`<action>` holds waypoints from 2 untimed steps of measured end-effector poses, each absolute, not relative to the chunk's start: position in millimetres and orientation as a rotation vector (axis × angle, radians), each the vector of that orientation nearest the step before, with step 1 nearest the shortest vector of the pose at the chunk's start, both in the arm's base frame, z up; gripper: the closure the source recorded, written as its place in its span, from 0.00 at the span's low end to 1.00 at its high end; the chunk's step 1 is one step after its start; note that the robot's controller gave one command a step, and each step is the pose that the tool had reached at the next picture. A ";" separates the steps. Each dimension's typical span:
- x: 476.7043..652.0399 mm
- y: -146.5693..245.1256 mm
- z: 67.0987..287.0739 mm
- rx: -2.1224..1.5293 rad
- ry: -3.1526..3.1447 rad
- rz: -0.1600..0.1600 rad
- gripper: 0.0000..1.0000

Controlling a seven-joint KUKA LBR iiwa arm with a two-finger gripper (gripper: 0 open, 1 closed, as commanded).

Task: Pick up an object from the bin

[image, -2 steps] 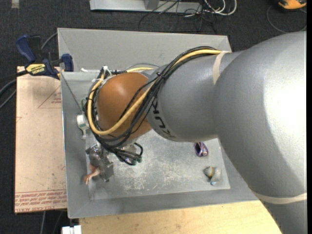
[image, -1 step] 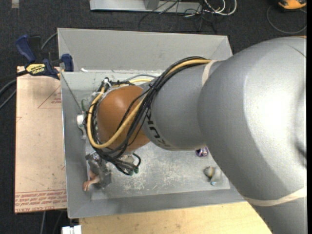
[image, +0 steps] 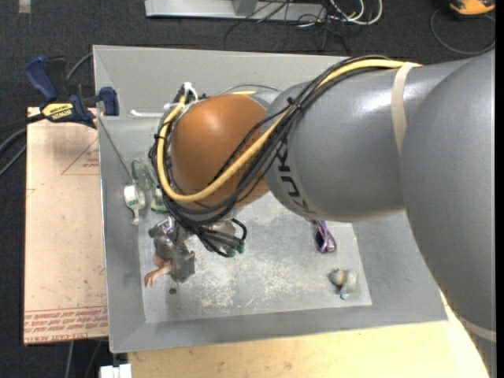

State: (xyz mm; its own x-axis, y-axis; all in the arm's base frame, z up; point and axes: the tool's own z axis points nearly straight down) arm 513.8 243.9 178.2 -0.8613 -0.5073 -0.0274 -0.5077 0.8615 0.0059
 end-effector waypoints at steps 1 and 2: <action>510.4 238.0 162.7 -0.706 3.025 0.028 1.00; 525.0 230.4 219.9 -0.830 2.996 0.022 1.00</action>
Offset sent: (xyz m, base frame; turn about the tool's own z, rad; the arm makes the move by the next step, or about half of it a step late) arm 0.0093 -0.0138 0.0392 -0.0112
